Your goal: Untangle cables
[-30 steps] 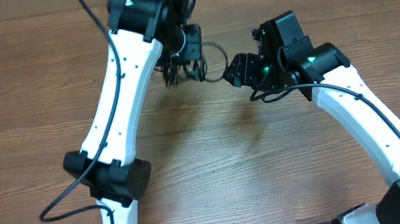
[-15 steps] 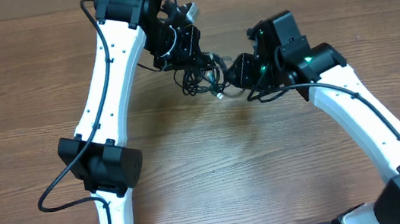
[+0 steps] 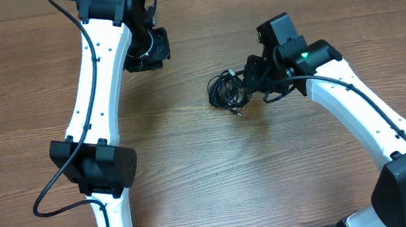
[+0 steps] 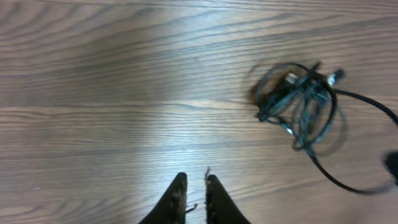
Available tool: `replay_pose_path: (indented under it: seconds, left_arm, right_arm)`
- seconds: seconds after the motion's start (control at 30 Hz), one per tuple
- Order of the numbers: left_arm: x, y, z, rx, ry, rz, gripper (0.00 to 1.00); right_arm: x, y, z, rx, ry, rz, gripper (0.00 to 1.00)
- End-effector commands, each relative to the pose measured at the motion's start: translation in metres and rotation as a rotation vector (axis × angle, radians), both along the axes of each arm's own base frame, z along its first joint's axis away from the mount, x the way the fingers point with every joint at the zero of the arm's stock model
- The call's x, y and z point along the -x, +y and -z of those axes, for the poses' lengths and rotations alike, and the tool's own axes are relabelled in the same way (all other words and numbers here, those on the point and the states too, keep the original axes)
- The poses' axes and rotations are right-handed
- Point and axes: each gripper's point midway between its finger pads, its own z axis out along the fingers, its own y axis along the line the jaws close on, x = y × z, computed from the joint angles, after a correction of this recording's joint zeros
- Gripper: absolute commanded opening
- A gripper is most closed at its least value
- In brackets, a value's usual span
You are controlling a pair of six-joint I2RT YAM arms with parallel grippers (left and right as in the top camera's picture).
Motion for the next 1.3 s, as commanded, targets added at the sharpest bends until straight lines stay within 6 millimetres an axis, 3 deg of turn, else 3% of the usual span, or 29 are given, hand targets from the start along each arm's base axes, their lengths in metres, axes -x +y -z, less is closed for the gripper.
replay_pose_path:
  seconds: [0.0, 0.07, 0.17, 0.23, 0.27, 0.3, 0.33, 0.47, 0.53, 0.57, 0.67, 0.7, 0.73, 0.8, 0.83, 0.9, 0.93, 0.97, 1.0, 1.07, 1.13, 1.17, 1.2, 1.23, 1.27]
  left_arm:
    - [-0.003, 0.007, -0.01, -0.058, -0.047, -0.032, 0.38]
    - [-0.002, 0.005, -0.01, -0.055, -0.047, -0.026, 0.54]
    - [-0.002, 0.003, -0.01, -0.055, -0.048, -0.022, 0.58]
    - [-0.002, 0.003, -0.01, -0.055, -0.049, -0.021, 0.61]
    - [-0.003, 0.003, -0.01, -0.054, -0.052, -0.021, 0.63]
    - [-0.003, 0.003, -0.01, -0.054, -0.054, -0.022, 0.65]
    - [-0.003, 0.003, -0.01, -0.055, -0.053, -0.022, 0.69]
    - [-0.004, 0.003, -0.01, -0.057, -0.056, -0.023, 0.73]
    - [-0.004, 0.003, -0.01, -0.057, -0.057, -0.023, 0.75]
    - [-0.004, 0.003, -0.01, -0.057, -0.056, -0.023, 0.75]
    - [-0.003, 0.004, -0.01, -0.057, -0.055, -0.023, 0.75]
    - [-0.003, 0.004, -0.01, -0.057, -0.055, -0.023, 0.75]
    - [-0.004, 0.004, -0.01, -0.057, -0.056, -0.023, 0.75]
    - [-0.004, 0.003, -0.01, -0.056, -0.057, -0.023, 0.75]
    - [-0.004, 0.003, -0.01, -0.056, -0.057, -0.023, 0.75]
    - [-0.003, 0.004, -0.01, -0.057, -0.055, -0.023, 0.75]
    - [-0.003, 0.004, -0.01, -0.056, -0.052, -0.023, 0.75]
    - [-0.002, 0.003, -0.01, -0.052, -0.048, -0.022, 0.77]
    - [0.0, 0.002, -0.009, -0.049, -0.04, -0.017, 0.78]
    - [0.003, 0.004, -0.009, -0.054, -0.028, -0.017, 0.78]
    - [0.004, 0.006, -0.009, -0.056, -0.023, -0.02, 0.79]
    - [0.004, 0.007, -0.009, -0.055, -0.022, -0.023, 0.79]
    - [0.003, 0.007, -0.009, -0.055, -0.024, -0.025, 0.79]
    - [0.003, 0.007, -0.009, -0.055, -0.025, -0.024, 0.79]
    - [0.002, 0.006, -0.009, -0.054, -0.027, -0.024, 0.79]
  right_arm:
    - [-0.006, 0.031, -0.074, -0.172, -0.146, -0.138, 0.04]
    - [-0.003, 0.045, -0.1, -0.257, -0.176, -0.197, 0.04]
    - [-0.005, 0.054, -0.131, -0.317, -0.229, -0.236, 0.04]
    - [-0.005, 0.06, -0.165, -0.358, -0.301, -0.278, 0.04]
    - [-0.004, 0.064, -0.192, -0.387, -0.36, -0.317, 0.04]
    - [-0.003, 0.065, -0.206, -0.397, -0.39, -0.324, 0.04]
    - [-0.003, 0.064, -0.238, -0.407, -0.467, -0.336, 0.04]
    - [0.001, 0.056, -0.316, -0.404, -0.683, -0.339, 0.04]
    - [-0.004, 0.042, -0.338, -0.351, -0.755, -0.267, 0.04]
    - [-0.008, 0.035, -0.337, -0.316, -0.759, -0.224, 0.04]
    - [-0.027, 0.002, -0.29, -0.099, -0.648, -0.034, 0.04]
    - [-0.032, -0.012, -0.248, 0.001, -0.523, 0.052, 0.04]
    - [-0.031, -0.014, -0.21, 0.037, -0.397, 0.09, 0.04]
    - [-0.028, 0.0, -0.172, 0.018, -0.272, 0.05, 0.04]
    - [-0.017, 0.035, -0.148, -0.095, -0.174, -0.112, 0.04]
    - [0.003, 0.078, -0.156, -0.306, -0.149, -0.371, 0.04]
    - [0.018, 0.098, -0.181, -0.49, -0.178, -0.537, 0.04]
    - [0.024, 0.103, -0.196, -0.58, -0.198, -0.595, 0.04]
    - [0.028, 0.1, -0.224, -0.702, -0.242, -0.66, 0.04]
    - [0.011, 0.08, -0.239, -0.698, -0.301, -0.601, 0.04]
    - [-0.024, 0.048, -0.215, -0.494, -0.324, -0.385, 0.04]
    - [-0.049, 0.011, -0.184, -0.28, -0.288, -0.155, 0.04]
    - [-0.058, -0.013, -0.165, -0.153, -0.254, -0.012, 0.04]
    - [-0.062, -0.045, -0.14, 0.014, -0.197, 0.176, 0.04]
    - [-0.053, -0.061, -0.11, 0.134, -0.108, 0.286, 0.04]
